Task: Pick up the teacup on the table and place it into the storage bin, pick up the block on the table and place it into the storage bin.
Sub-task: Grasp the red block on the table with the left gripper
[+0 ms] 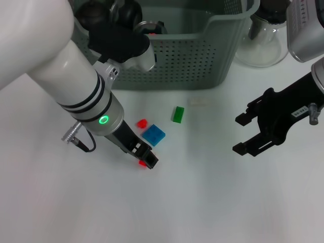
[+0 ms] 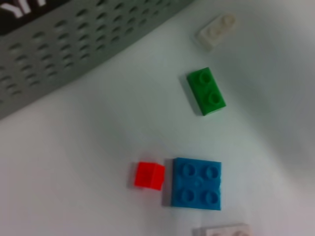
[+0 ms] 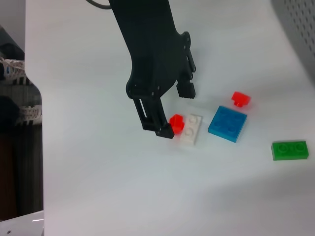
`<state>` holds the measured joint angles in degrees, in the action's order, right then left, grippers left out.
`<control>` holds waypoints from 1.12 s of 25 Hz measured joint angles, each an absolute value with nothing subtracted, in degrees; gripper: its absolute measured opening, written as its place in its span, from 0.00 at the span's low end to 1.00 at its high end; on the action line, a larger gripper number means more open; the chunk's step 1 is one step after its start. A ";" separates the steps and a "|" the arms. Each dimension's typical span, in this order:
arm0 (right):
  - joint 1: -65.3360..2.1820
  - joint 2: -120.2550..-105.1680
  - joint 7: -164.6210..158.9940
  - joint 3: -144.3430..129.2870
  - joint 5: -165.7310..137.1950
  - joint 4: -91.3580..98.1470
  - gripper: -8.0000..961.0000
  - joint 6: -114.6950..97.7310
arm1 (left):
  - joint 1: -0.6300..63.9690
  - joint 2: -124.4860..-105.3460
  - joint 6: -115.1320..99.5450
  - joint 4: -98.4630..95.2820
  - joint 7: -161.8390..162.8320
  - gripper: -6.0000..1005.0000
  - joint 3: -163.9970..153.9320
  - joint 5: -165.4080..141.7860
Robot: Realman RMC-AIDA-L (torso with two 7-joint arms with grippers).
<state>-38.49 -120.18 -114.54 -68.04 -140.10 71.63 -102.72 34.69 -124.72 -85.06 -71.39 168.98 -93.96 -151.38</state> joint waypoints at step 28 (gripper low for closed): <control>-39.08 -120.14 -114.96 -68.11 -139.84 71.63 0.79 -101.04 | 34.72 -124.81 -84.25 -71.25 169.78 0.56 -96.15 -151.54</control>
<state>-39.08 -120.14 -114.96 -68.11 -139.84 71.63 -101.04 34.72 -124.81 -84.25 -71.25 169.78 -96.15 -151.54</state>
